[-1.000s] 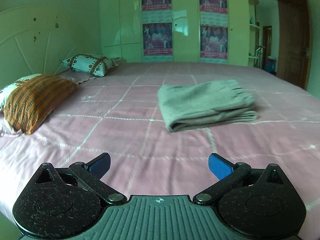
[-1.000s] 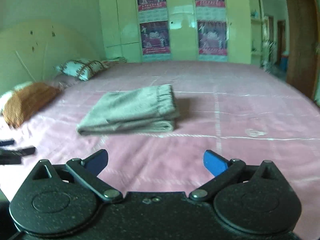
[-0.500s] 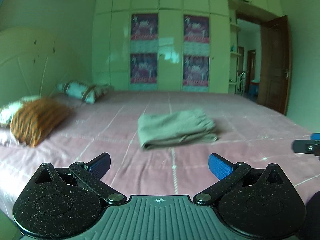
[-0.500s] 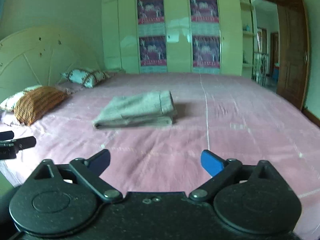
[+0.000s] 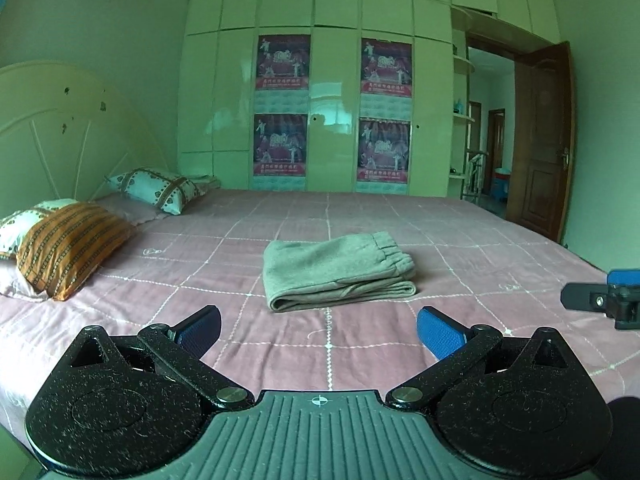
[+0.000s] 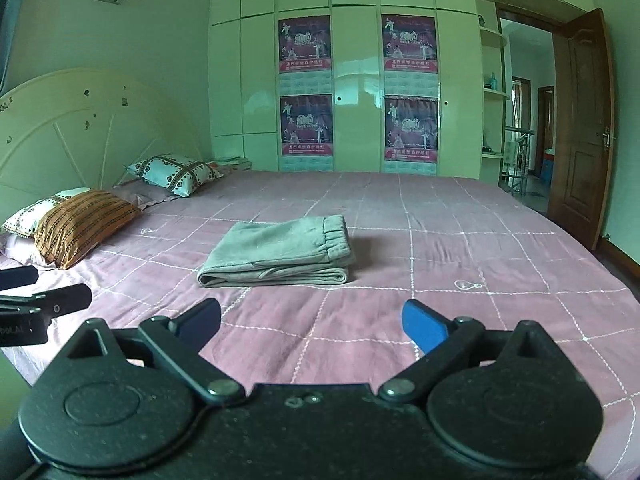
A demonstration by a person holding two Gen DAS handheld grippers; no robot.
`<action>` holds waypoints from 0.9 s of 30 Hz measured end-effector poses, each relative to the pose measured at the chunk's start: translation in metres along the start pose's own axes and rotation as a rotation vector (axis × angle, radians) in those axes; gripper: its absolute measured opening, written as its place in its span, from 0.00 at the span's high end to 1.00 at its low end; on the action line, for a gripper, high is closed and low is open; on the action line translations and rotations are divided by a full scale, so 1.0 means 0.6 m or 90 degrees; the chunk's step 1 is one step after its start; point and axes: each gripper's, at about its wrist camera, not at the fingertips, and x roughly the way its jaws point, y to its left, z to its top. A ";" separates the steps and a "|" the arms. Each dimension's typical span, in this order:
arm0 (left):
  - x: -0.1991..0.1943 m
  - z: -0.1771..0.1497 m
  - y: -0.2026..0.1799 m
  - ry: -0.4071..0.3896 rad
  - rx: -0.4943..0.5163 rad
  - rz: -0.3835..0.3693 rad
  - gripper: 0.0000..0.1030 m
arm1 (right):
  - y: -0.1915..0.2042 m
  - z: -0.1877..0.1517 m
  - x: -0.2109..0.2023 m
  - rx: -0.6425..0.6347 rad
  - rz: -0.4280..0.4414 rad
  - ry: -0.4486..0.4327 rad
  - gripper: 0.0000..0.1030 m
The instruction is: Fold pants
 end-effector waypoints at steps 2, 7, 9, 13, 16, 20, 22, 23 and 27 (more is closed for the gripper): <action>0.000 -0.002 0.004 -0.003 -0.004 0.005 0.00 | 0.000 0.000 0.001 0.001 0.002 0.000 0.11; 0.005 0.001 0.007 -0.002 -0.011 0.004 0.00 | 0.002 -0.003 0.004 0.001 0.004 0.004 0.11; 0.005 0.002 0.008 -0.004 -0.013 0.005 0.00 | 0.002 -0.005 0.004 0.002 0.004 0.003 0.10; 0.001 0.002 0.006 -0.008 -0.013 0.000 0.00 | 0.000 -0.006 0.004 0.002 0.003 0.000 0.10; 0.000 0.003 0.003 -0.012 -0.013 -0.006 0.00 | -0.001 -0.006 0.003 0.004 0.002 -0.003 0.10; 0.001 0.005 0.006 -0.014 -0.018 -0.015 0.00 | -0.002 -0.005 0.003 0.004 0.001 -0.005 0.10; 0.000 0.005 0.006 -0.015 -0.019 -0.015 0.00 | -0.001 -0.006 0.002 0.002 0.000 -0.006 0.10; 0.000 0.004 0.006 -0.016 -0.020 -0.015 0.00 | 0.001 -0.006 0.000 0.000 -0.001 -0.009 0.10; 0.001 0.004 0.003 -0.014 -0.020 -0.020 0.00 | 0.004 -0.004 -0.004 -0.003 -0.001 -0.013 0.10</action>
